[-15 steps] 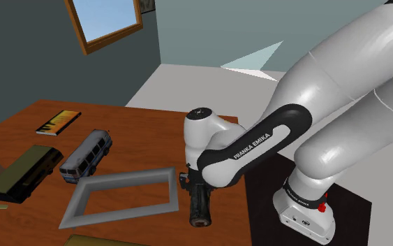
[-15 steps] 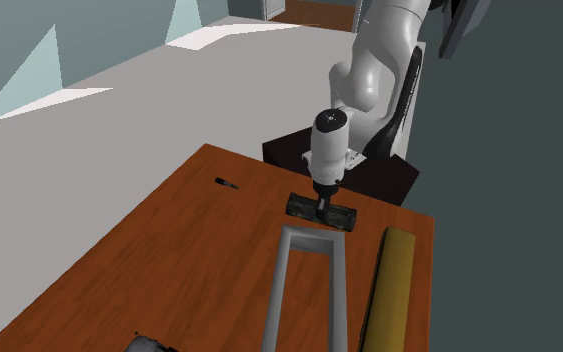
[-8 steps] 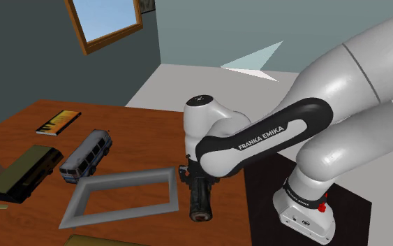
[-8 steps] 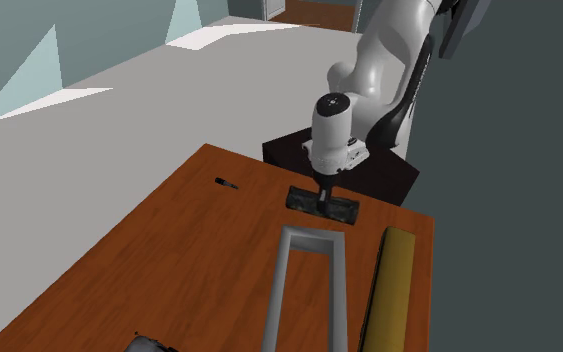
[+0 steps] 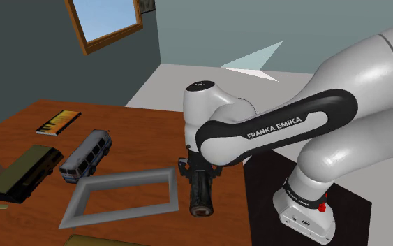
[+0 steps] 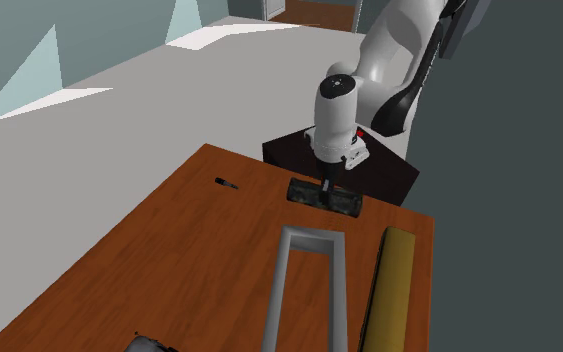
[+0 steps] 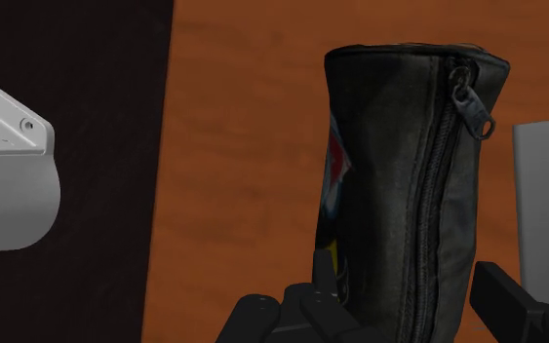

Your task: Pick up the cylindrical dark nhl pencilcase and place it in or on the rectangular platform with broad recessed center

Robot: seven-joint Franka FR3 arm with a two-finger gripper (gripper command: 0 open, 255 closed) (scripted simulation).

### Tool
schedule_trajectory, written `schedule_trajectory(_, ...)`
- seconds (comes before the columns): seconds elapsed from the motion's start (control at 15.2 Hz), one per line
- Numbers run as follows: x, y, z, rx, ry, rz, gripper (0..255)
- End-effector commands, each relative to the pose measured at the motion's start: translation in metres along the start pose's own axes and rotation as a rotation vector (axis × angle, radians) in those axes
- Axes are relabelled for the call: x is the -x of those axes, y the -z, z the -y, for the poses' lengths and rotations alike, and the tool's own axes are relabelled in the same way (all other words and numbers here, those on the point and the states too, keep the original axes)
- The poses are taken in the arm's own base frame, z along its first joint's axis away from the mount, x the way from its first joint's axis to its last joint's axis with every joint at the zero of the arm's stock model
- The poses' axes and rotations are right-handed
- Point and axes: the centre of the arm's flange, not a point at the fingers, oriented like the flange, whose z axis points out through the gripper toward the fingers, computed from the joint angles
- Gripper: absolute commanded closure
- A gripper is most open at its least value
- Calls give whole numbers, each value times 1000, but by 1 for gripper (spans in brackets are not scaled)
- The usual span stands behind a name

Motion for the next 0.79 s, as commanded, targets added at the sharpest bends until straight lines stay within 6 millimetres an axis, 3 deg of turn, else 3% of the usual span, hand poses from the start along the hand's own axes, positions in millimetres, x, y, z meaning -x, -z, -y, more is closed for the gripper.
schedule_trajectory(0.0, 0, 12, 0, 0, 0, 0, 255)
schedule_trajectory(0.73, 5, 70, -3, 0, 0, 0, 255)
